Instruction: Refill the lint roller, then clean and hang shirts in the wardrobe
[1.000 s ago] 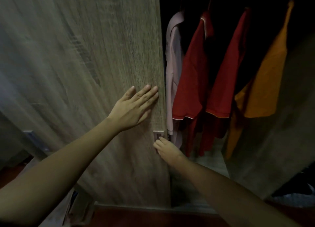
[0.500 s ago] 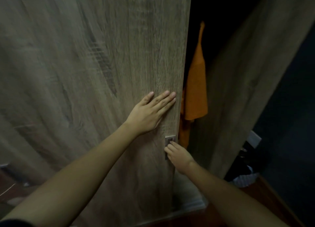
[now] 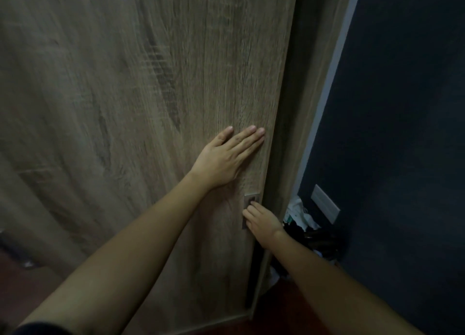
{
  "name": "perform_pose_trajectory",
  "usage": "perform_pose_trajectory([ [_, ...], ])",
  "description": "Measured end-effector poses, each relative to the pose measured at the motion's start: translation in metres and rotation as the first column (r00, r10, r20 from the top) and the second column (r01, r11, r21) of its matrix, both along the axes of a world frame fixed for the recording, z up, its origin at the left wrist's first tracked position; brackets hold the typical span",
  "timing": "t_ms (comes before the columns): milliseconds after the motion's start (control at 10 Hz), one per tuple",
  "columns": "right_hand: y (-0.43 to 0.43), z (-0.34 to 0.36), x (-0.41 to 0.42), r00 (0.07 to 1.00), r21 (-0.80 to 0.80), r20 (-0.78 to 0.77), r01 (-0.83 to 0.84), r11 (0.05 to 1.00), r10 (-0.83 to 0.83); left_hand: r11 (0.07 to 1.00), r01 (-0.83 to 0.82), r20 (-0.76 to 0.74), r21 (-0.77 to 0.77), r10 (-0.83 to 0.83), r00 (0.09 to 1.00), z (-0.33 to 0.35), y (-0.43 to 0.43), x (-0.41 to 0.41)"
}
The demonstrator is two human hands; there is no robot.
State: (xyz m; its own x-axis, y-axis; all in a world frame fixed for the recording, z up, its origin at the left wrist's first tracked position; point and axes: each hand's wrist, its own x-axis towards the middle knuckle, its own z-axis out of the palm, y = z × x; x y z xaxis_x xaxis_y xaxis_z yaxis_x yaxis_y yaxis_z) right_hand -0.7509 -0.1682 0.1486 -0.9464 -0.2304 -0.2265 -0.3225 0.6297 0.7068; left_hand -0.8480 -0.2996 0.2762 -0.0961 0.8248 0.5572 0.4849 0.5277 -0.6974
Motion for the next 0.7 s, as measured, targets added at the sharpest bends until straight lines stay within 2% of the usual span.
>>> perform_pose_trajectory([
  [500,0.057,0.0,0.012,1.0,-0.132,-0.013,-0.024,0.991,0.023,0.998,-0.066,0.007,0.007,0.066,0.998,-0.004,0.057,0.024],
  [600,0.059,0.002,0.02,0.999,-0.229,0.011,-0.029,0.973,0.033,0.996,-0.031,0.073,0.081,0.025,0.997,-0.001,0.064,0.035],
  [700,0.064,-0.003,0.038,0.999,-0.402,0.036,-0.014,0.916,0.031,0.977,0.079,0.09,0.2,-0.099,0.991,-0.004,0.069,0.046],
])
